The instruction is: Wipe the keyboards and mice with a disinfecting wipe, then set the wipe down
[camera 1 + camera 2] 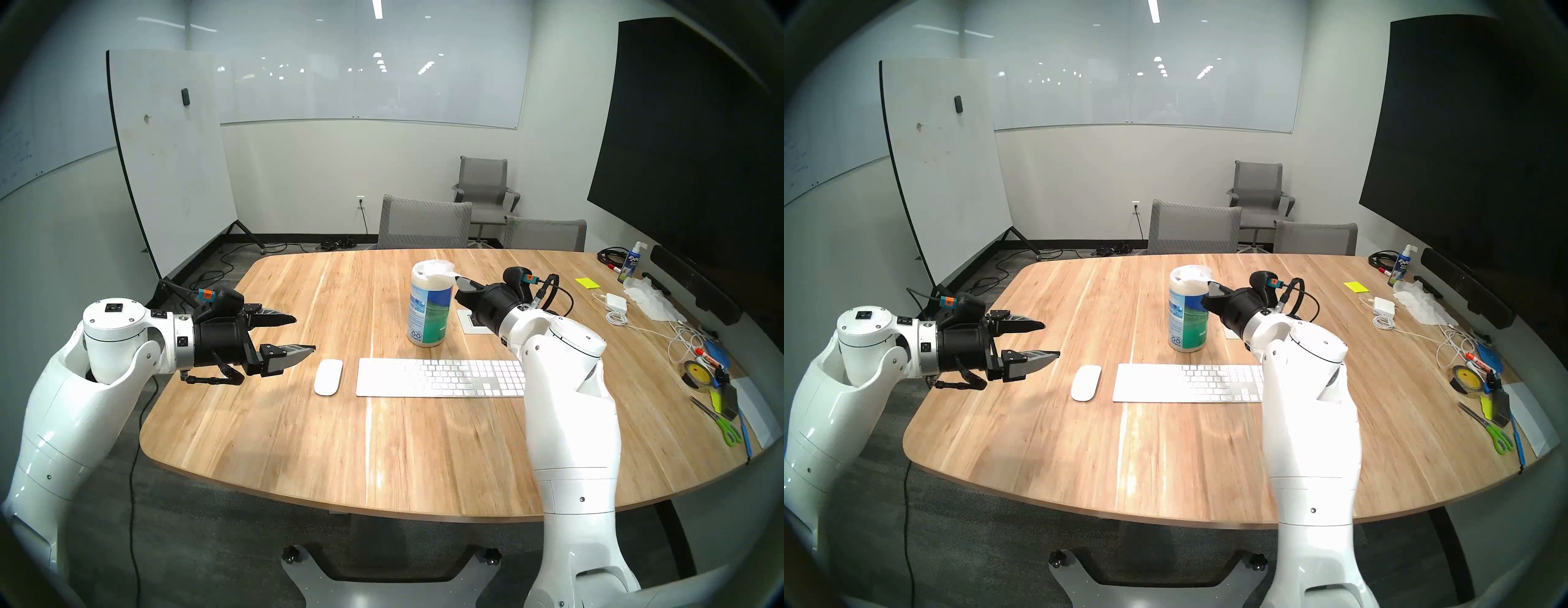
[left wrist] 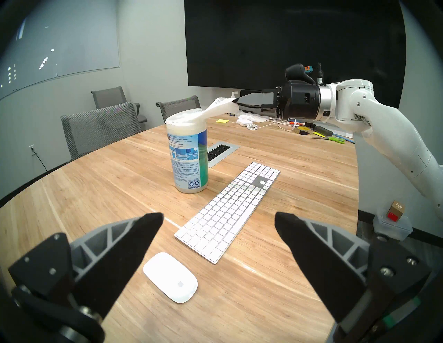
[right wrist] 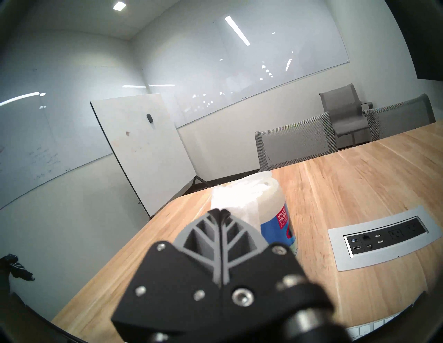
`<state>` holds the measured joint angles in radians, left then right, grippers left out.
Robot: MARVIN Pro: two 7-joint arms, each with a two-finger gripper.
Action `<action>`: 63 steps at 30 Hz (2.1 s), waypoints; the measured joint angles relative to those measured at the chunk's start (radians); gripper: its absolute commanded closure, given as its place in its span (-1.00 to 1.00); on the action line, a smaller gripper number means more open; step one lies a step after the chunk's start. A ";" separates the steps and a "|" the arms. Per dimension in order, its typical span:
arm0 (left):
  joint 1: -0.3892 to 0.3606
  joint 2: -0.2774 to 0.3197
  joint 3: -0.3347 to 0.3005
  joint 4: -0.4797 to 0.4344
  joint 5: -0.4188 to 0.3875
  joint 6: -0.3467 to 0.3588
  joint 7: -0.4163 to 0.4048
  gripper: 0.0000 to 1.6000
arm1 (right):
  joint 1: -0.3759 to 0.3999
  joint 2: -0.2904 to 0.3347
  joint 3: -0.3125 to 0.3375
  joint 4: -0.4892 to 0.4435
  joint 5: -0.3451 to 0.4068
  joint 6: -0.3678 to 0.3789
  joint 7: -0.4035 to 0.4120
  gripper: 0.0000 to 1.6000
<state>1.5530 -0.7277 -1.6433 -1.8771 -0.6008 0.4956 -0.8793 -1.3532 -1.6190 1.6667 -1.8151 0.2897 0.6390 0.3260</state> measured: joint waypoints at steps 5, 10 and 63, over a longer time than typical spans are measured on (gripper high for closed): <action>0.000 0.000 0.000 0.000 0.000 0.000 0.000 -1.00 | -0.006 0.001 0.011 -0.030 0.011 0.027 0.011 1.00; 0.000 0.000 0.000 0.000 0.000 0.000 0.000 -1.00 | -0.004 -0.003 0.023 -0.052 0.021 0.046 0.019 1.00; 0.000 0.000 0.000 0.000 0.000 0.000 0.000 -1.00 | 0.135 0.135 0.060 -0.065 -0.047 0.253 0.087 1.00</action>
<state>1.5531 -0.7277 -1.6433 -1.8771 -0.6009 0.4956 -0.8792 -1.2180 -1.4844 1.7269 -1.8801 0.2432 0.8921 0.4133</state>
